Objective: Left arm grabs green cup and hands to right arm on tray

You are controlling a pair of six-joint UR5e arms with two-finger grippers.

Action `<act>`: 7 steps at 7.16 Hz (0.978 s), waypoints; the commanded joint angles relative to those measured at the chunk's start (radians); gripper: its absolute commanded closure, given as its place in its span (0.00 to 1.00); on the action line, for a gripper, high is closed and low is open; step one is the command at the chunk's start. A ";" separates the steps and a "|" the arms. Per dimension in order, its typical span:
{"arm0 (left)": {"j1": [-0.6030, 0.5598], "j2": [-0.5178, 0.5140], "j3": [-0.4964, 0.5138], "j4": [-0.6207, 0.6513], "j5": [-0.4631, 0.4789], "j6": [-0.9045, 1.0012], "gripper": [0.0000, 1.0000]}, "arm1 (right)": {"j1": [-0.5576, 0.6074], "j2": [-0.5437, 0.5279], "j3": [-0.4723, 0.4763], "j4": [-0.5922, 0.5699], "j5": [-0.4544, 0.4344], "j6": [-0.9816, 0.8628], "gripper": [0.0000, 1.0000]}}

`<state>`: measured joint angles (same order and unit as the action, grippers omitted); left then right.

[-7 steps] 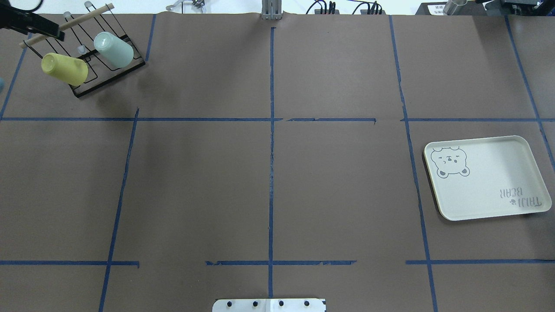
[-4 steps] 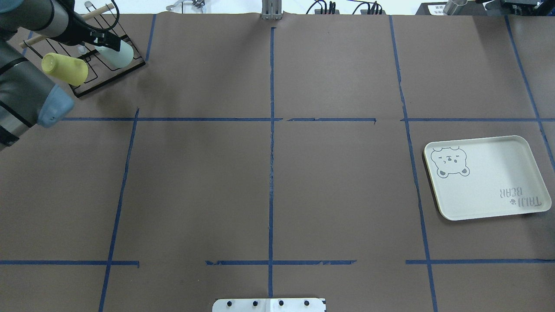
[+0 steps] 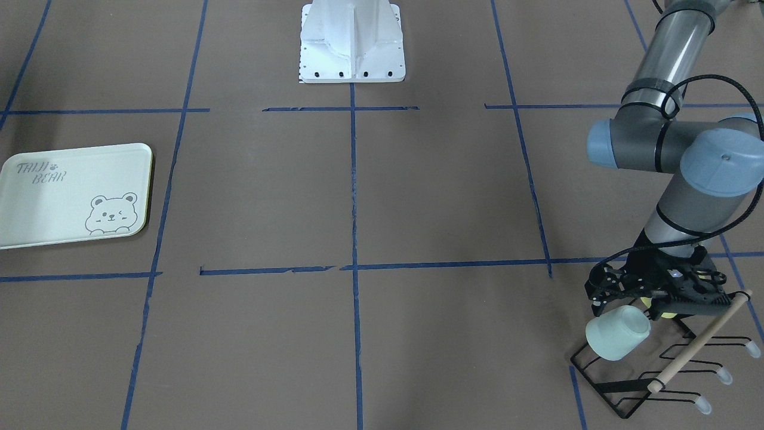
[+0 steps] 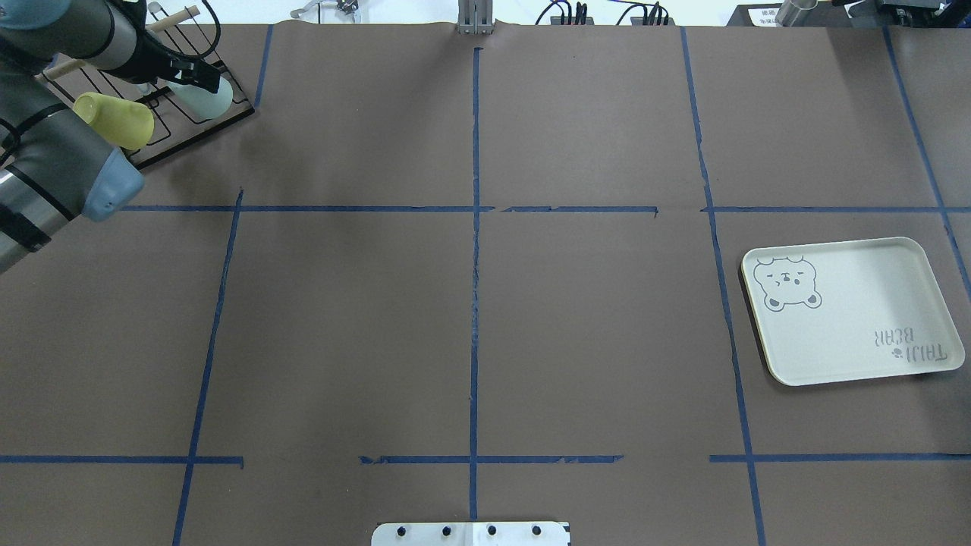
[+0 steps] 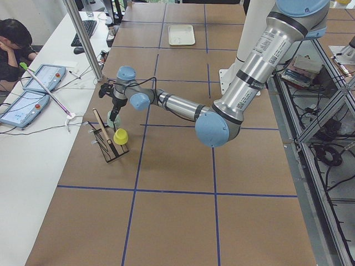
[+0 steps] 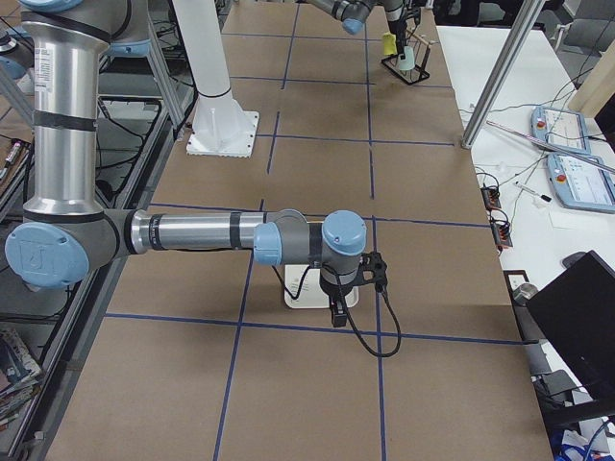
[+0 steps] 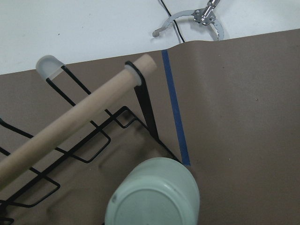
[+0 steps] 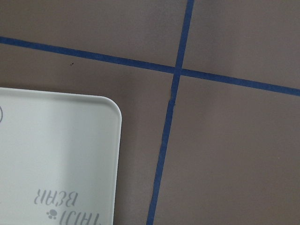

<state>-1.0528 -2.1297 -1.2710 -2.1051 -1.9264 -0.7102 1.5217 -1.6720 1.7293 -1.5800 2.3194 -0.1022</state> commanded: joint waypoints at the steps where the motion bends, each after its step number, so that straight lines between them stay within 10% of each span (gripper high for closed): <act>1: -0.004 -0.016 0.033 -0.001 0.004 0.000 0.00 | 0.000 0.000 -0.001 0.000 0.000 -0.001 0.00; 4: -0.009 -0.021 0.044 -0.001 0.007 0.000 0.01 | 0.000 0.000 0.001 0.000 0.000 -0.001 0.00; 7: -0.021 -0.033 0.036 -0.001 0.003 -0.008 0.57 | 0.001 0.000 0.001 0.002 0.000 -0.001 0.00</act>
<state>-1.0681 -2.1570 -1.2301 -2.1062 -1.9207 -0.7160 1.5220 -1.6720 1.7299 -1.5789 2.3194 -0.1028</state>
